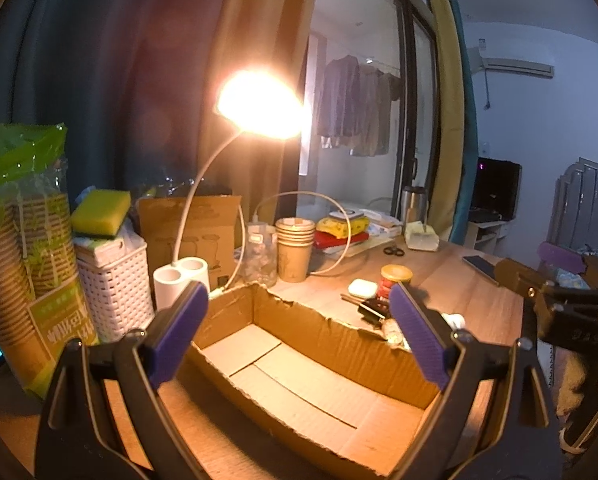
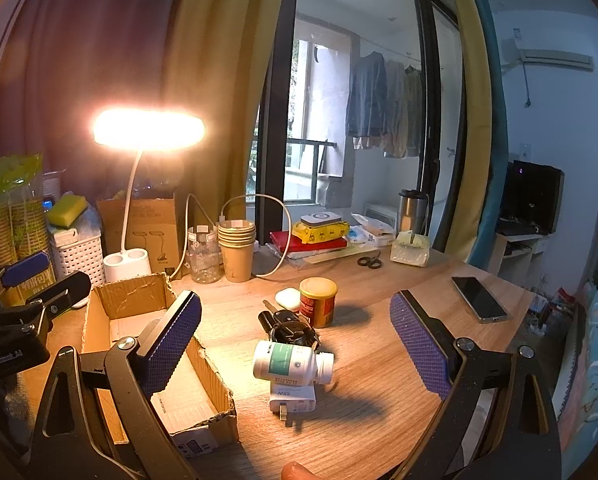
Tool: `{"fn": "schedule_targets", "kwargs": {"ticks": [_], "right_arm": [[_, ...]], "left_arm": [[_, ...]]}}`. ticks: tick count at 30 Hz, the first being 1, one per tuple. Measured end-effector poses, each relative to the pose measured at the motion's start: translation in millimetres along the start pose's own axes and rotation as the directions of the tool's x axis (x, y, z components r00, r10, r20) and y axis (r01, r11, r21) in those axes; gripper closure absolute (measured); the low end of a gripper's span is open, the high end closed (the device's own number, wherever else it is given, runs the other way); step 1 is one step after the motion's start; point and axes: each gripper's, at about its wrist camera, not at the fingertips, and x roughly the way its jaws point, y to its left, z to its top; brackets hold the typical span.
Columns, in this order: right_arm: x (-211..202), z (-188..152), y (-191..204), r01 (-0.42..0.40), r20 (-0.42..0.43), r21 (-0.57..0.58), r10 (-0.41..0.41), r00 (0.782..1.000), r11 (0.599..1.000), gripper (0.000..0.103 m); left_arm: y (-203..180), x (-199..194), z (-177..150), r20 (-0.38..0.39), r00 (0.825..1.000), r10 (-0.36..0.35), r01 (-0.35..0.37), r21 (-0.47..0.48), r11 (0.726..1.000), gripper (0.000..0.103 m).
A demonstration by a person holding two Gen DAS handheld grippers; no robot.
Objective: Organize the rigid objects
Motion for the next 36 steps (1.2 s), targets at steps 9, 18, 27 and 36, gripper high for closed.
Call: {"fn": "schedule_targets", "kwargs": {"ticks": [9,18,27,36], "right_arm": [[-0.7,0.0,-1.0,0.002,-0.001,0.004,-0.002,1.000,1.000,0.006],[0.2,0.2,-6.1,0.004,-0.012,0.035,-0.004,1.000,0.999,0.006],[1.0,-1.4,-22.1,0.017,-0.032,0.077,-0.014,0.999,0.997,0.006],[13.7,-15.1,-49.5,0.047,-0.079,0.143,-0.035,0.996,0.989,0.006]], "left_arm": [[1.9,8.3,-1.7,-0.036,0.999,0.011,-0.011,0.006,1.000,0.010],[-1.6,9.4,0.2,-0.048,0.997,0.054,-0.053,0.021,0.998,0.010],[-5.0,20.5,-12.6,-0.231,0.967,0.108,-0.123,-0.048,0.991,0.010],[-12.6,37.1,-33.9,-0.387,0.915,0.110,-0.146,-0.064,0.987,0.010]]}}
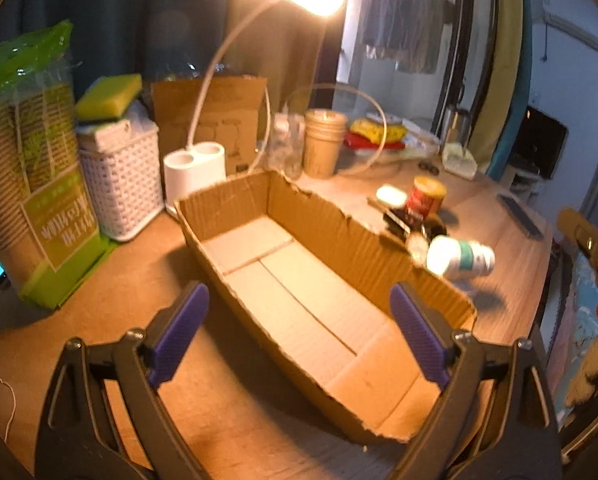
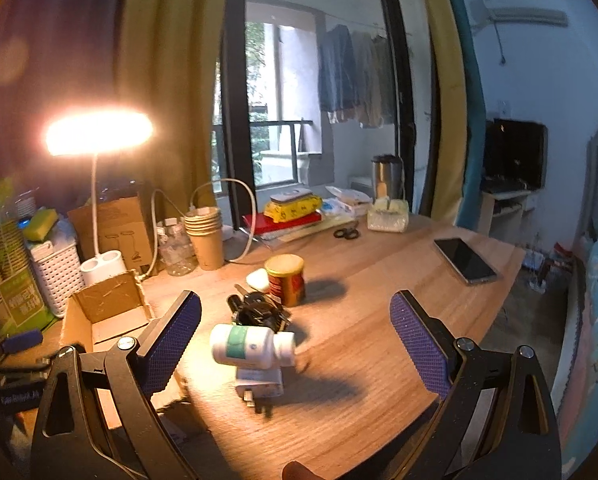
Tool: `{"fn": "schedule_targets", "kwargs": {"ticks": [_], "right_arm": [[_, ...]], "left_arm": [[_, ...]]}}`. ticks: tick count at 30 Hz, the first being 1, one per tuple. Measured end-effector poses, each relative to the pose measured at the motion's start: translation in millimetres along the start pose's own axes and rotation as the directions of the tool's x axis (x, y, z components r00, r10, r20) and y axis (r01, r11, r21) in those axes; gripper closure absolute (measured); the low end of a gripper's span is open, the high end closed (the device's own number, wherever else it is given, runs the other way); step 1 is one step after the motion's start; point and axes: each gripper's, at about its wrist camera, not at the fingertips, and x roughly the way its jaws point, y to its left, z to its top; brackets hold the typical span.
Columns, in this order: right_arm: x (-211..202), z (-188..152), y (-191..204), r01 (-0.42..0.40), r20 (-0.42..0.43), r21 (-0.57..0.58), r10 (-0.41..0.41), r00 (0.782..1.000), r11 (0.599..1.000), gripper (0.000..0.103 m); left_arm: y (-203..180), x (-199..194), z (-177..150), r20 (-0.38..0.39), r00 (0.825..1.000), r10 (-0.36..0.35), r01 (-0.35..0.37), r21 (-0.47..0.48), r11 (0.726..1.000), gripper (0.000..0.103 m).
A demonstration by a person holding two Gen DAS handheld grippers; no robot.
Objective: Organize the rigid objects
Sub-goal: 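Grasp the cardboard box side wall with the left gripper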
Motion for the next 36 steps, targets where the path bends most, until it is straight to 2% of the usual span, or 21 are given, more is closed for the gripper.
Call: {"fn": "schedule_targets", "kwargs": {"ticks": [2,8,9,11,13,15,17,20,24,30,36], "right_arm": [[4.5,-2.8,-7.6,0.003,-0.015,0.022,-0.003,1.000,1.000,0.006],[11.2,-6.3,-20.8,0.003,-0.035,0.066,0.000,0.999,0.998,0.006],[11.4,-6.9,-21.7,0.000,-0.037,0.070,0.003,0.999,0.998,0.006],[11.2,-6.7,-21.4,0.000,-0.035,0.070,0.003,0.999,0.998,0.006],[11.1,-6.9,-21.8,-0.001,-0.032,0.071,0.003,0.999,0.998,0.006],[10.8,-6.7,-23.3,-0.001,-0.032,0.075,0.004,0.999,0.997,0.006],[12.1,-7.1,-23.7,0.003,-0.036,0.078,0.000,0.999,0.997,0.006],[15.0,-8.4,-25.1,0.003,-0.046,0.086,0.001,0.999,0.996,0.006],[19.4,-11.1,-23.2,0.000,-0.060,0.079,0.005,0.998,0.997,0.006],[29.1,-15.3,-20.3,-0.012,-0.091,0.074,0.019,0.996,0.997,0.006],[45.9,-21.3,-9.8,-0.059,-0.133,0.071,0.068,0.989,0.996,0.006]], "left_arm": [[-7.0,7.8,-5.6,-0.054,0.998,0.024,-0.023,0.031,0.999,0.010],[-6.2,22.2,-13.0,-0.155,0.988,0.026,-0.025,0.008,1.000,0.011],[-5.3,25.1,-13.6,-0.174,0.985,0.017,-0.017,0.001,1.000,0.015],[-4.0,34.9,-15.7,-0.240,0.971,-0.001,-0.001,-0.009,1.000,0.042],[-1.6,47.1,-19.0,-0.303,0.953,-0.027,0.018,-0.030,0.999,0.049],[1.4,53.1,-21.2,-0.333,0.942,-0.048,0.031,-0.055,0.998,0.055],[2.9,55.2,-22.2,-0.341,0.939,-0.050,0.030,-0.064,0.998,0.071],[4.7,60.4,-22.1,-0.356,0.933,-0.050,0.033,-0.054,0.998,0.084],[12.2,70.2,-20.6,-0.377,0.924,-0.061,0.036,-0.072,0.997,0.089],[20.5,81.1,-5.1,-0.357,0.932,-0.062,0.043,-0.059,0.997,0.094],[21.3,107.5,17.0,-0.336,0.940,-0.063,0.049,-0.051,0.998,0.096]]}}
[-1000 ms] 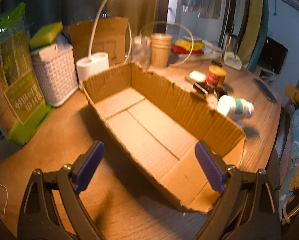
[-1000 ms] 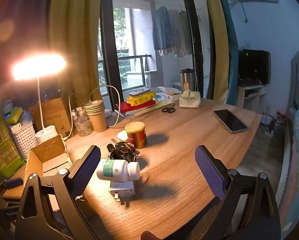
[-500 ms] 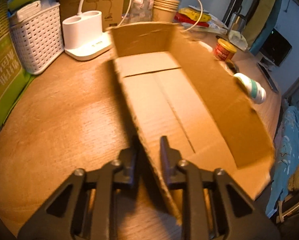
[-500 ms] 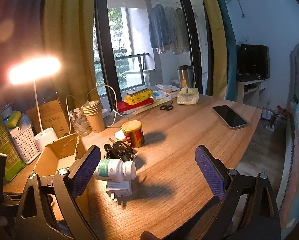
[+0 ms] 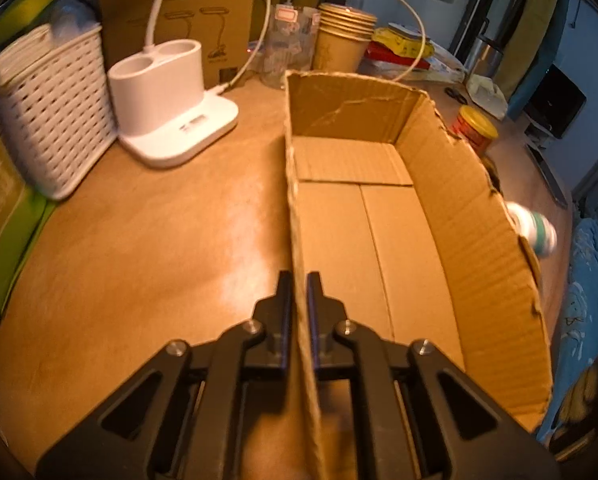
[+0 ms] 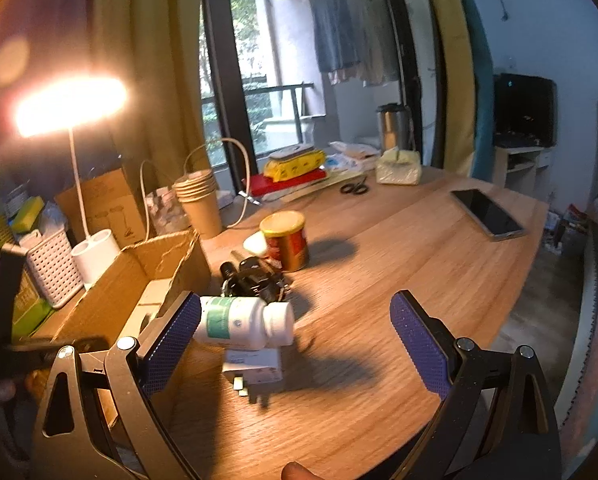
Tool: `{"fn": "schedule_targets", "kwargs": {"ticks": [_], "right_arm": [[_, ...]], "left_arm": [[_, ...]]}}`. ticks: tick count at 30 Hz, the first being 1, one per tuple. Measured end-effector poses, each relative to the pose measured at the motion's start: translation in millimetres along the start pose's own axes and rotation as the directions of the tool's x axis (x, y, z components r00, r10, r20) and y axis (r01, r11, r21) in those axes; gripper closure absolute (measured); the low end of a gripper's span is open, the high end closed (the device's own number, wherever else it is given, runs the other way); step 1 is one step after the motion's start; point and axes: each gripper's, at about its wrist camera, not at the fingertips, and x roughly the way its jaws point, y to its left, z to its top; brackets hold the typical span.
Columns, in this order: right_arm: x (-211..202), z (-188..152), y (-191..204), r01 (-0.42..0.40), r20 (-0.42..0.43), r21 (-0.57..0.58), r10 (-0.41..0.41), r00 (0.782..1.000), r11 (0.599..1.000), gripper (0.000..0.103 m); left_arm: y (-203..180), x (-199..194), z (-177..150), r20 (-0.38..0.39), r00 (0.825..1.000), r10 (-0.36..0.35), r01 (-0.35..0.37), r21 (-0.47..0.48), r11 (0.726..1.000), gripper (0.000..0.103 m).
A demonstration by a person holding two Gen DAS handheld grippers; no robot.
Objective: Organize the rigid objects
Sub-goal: 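Grasp the cardboard box side wall with the left gripper, then grasp the white pill bottle with the right gripper while left holds box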
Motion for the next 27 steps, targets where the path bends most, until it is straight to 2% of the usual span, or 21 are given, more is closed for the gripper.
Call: {"fn": "schedule_targets", "kwargs": {"ticks": [4,6,8,11,16,19,23,27], "right_arm": [[11.7,-1.1,6.8,-0.028,-0.024,-0.024,0.028,0.999,0.999,0.006],[15.2,-1.5,8.8,-0.044,-0.026,-0.026,0.044,0.999,0.999,0.006],[20.7,-2.4,11.8,-0.051,-0.030,-0.038,0.049,0.998,0.998,0.006],[31.0,-6.2,15.5,-0.050,-0.048,-0.074,0.046,0.998,0.996,0.006],[39.5,-5.9,13.6,-0.077,-0.052,-0.062,0.074,0.996,0.995,0.006],[43.4,-6.3,14.7,-0.091,-0.051,-0.064,0.088,0.995,0.994,0.006],[50.6,-7.0,15.3,-0.123,-0.076,-0.065,0.118,0.990,0.990,0.006],[55.9,-7.0,19.0,-0.120,-0.083,-0.082,0.113,0.990,0.989,0.006]], "left_arm": [[3.9,2.2,12.2,0.003,1.000,-0.027,0.027,-0.010,1.000,0.094],[8.0,-3.3,6.2,-0.007,1.000,-0.022,0.021,-0.020,1.000,0.093],[11.9,-13.1,-4.8,-0.013,0.999,-0.044,0.044,-0.030,0.999,0.089],[11.5,-25.4,-20.3,0.005,0.998,-0.057,0.057,-0.016,0.998,0.087],[7.6,-13.3,-32.4,-0.031,0.996,-0.079,0.079,0.020,0.997,0.086],[4.7,-7.8,-26.9,-0.017,0.998,-0.064,0.065,0.048,0.997,0.086],[5.3,-0.9,-21.5,0.010,0.998,-0.063,0.062,0.068,0.996,0.095],[7.9,-0.6,-21.3,0.023,0.997,-0.073,0.071,0.065,0.995,0.096]]}}
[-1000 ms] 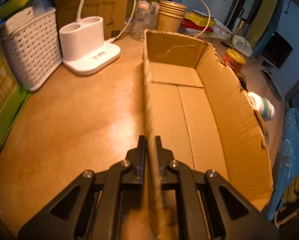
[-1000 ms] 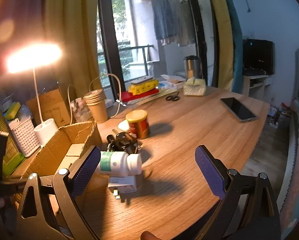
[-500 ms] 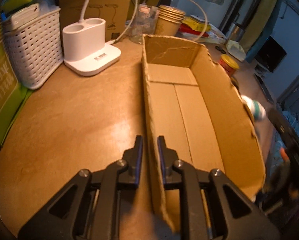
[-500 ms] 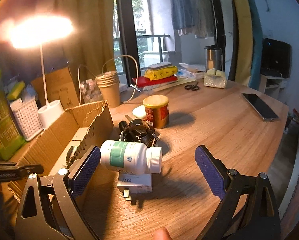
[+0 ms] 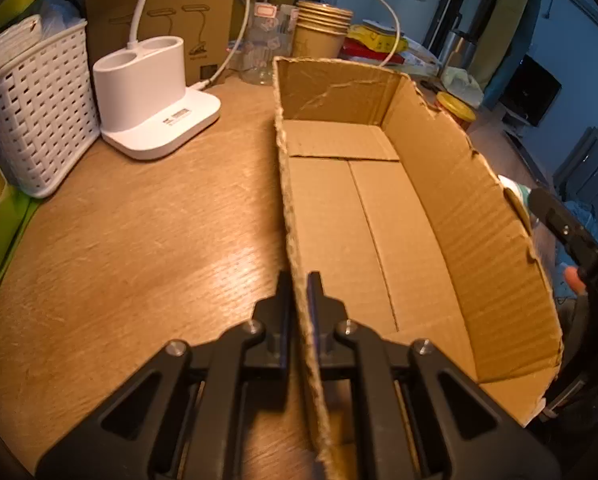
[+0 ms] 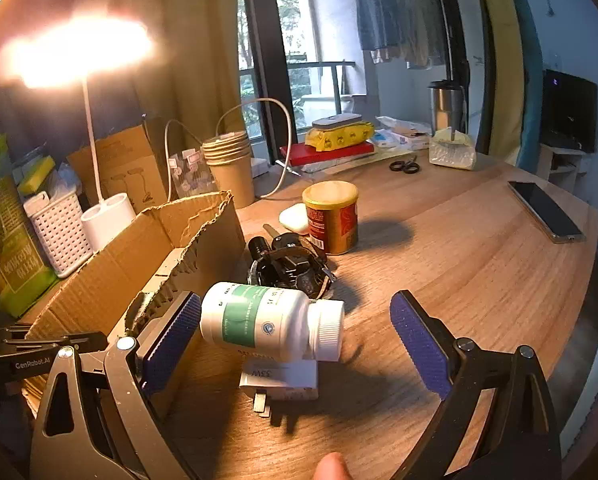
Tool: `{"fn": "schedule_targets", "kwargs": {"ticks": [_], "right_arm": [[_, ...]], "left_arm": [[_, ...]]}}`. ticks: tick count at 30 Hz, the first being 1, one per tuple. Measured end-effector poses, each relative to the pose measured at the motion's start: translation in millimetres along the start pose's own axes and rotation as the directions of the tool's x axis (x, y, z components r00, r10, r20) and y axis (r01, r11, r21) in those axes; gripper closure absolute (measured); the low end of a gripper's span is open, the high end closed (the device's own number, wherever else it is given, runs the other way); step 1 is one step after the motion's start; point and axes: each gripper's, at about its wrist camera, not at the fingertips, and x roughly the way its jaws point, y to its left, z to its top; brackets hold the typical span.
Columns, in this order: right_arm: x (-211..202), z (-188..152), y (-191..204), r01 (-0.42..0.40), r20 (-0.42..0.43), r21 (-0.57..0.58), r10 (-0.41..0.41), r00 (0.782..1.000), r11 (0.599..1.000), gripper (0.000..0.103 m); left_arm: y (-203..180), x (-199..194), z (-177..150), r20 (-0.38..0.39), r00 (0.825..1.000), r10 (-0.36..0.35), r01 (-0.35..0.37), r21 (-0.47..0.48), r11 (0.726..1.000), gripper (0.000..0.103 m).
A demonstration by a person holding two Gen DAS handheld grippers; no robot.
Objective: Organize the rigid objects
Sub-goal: 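Grasp the white pill bottle with the right gripper while left holds box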
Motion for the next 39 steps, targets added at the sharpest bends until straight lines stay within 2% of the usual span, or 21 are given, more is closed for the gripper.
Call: {"fn": "schedule_targets", "kwargs": {"ticks": [10,15,21,23,33,39], "right_arm": [[15.5,2.8,18.5,0.010,-0.040,-0.053,-0.012,0.999,0.999,0.006],[22.1,1.6,18.0,0.030,-0.063,-0.047,-0.033,0.997,0.998,0.006],[22.8,-0.4,18.7,0.036,-0.064,-0.039,-0.039,0.997,0.999,0.007],[22.3,-1.4,18.6,0.031,-0.066,-0.037,-0.033,0.997,0.999,0.018],[20.6,-3.6,17.5,0.033,-0.052,-0.041,-0.035,0.998,0.999,0.018],[3.5,3.1,19.7,0.028,-0.017,-0.039,-0.029,0.999,0.999,0.018]], "left_arm": [[-0.3,-1.1,-1.3,0.050,0.999,0.011,-0.012,0.017,1.000,0.096],[-0.1,-0.5,-1.9,0.050,0.999,0.006,-0.006,0.010,1.000,0.096],[-0.4,-0.3,-2.3,0.048,0.999,0.001,-0.001,0.003,1.000,0.096],[-0.2,-0.5,-2.6,0.049,0.999,0.001,-0.001,0.003,1.000,0.096],[-0.8,-0.1,-2.2,0.048,0.999,0.004,-0.004,0.005,1.000,0.095],[-0.7,-0.1,-2.2,0.048,0.999,0.004,-0.005,0.005,1.000,0.095]]}}
